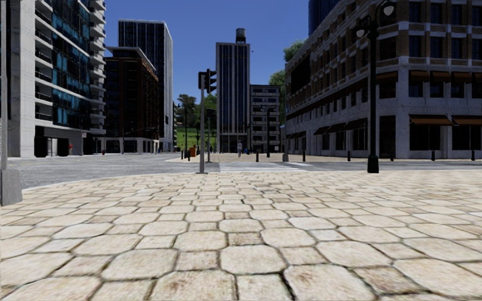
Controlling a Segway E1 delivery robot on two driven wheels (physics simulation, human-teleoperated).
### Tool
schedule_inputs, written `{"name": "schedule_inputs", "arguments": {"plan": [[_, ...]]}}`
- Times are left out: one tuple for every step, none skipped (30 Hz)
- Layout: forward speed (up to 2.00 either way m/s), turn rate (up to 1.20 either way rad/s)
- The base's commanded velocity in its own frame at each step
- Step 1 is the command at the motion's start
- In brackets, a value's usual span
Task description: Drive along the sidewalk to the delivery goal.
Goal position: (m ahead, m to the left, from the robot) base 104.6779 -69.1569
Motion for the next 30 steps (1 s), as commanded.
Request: {"name": "schedule_inputs", "arguments": {"plan": [[2.00,-0.19],[2.00,-0.19],[2.00,0.00],[2.00,0.00],[2.00,0.00],[2.00,0.00],[2.00,0.00],[2.00,0.00],[2.00,0.00],[2.00,0.00],[2.00,0.00],[2.00,0.00],[2.00,0.00],[2.00,0.00],[2.00,0.00],[2.00,0.00],[2.00,0.00],[2.00,0.00],[2.00,0.00],[2.00,0.00],[2.00,0.00],[2.00,0.00],[2.00,0.00],[2.00,0.00],[2.00,0.00],[2.00,0.00],[2.00,0.00],[2.00,0.00],[2.00,0.00],[2.00,0.00]]}}
